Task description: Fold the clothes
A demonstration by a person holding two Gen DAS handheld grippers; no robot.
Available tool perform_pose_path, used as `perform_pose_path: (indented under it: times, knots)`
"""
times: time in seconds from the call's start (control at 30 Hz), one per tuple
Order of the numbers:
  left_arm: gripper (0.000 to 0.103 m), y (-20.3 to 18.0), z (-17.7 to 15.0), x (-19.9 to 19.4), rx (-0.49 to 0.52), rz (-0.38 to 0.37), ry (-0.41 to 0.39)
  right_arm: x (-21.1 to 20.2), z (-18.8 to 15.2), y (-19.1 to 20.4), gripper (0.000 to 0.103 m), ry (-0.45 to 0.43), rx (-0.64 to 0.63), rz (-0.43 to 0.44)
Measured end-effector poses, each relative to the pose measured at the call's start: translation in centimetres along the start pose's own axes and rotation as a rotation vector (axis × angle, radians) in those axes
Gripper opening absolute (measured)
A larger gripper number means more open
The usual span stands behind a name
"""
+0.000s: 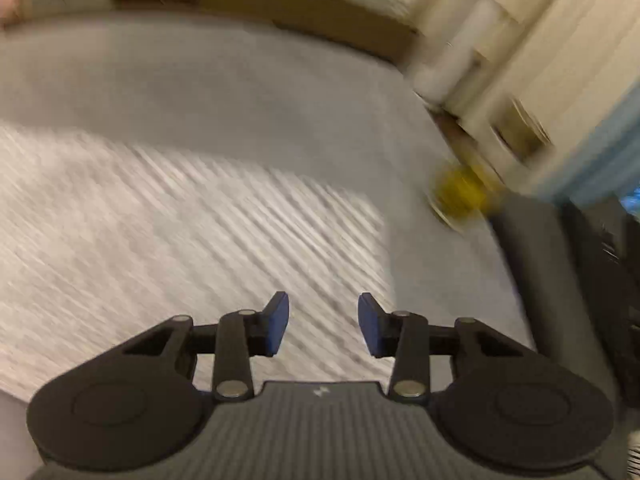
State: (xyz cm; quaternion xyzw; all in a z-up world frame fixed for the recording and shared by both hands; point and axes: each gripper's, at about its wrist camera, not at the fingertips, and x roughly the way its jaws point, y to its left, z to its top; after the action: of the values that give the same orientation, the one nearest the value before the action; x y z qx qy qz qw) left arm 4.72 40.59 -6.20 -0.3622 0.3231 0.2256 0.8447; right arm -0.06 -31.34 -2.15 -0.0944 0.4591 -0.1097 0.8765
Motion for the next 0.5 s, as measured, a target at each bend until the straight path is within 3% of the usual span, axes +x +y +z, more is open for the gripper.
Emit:
perform_pose_path:
  times: [0.17,0.23,0.27,0.3,0.37,0.43,0.5]
  knots:
    - [0.028,-2.9,-1.2,0.6,0.107,-0.252,0.161,-6.8,8.6,14.3,0.058,-0.180,-0.124,0.408]
    - [0.029,-2.8,-1.5,1.2,0.152,-0.296,0.227,-7.6,11.5,21.4,0.066,-0.213,-0.214,0.548]
    - [0.029,-2.3,-1.4,1.5,0.159,-0.273,0.234,-7.4,12.8,24.6,0.067,-0.223,-0.253,0.595]
    - [0.029,-1.5,-1.2,1.8,0.148,-0.237,0.233,-7.1,14.1,27.9,0.068,-0.232,-0.285,0.618]
    - [0.020,0.9,-0.4,2.6,0.081,-0.217,0.254,-5.8,16.8,34.5,0.075,-0.226,-0.337,0.641]
    - [0.026,2.8,0.6,3.1,0.006,-0.250,0.276,-3.5,19.3,39.9,0.075,-0.196,-0.367,0.628]
    - [0.034,3.4,1.1,2.7,-0.006,-0.269,0.275,-1.4,21.0,44.0,0.075,-0.150,-0.381,0.593]
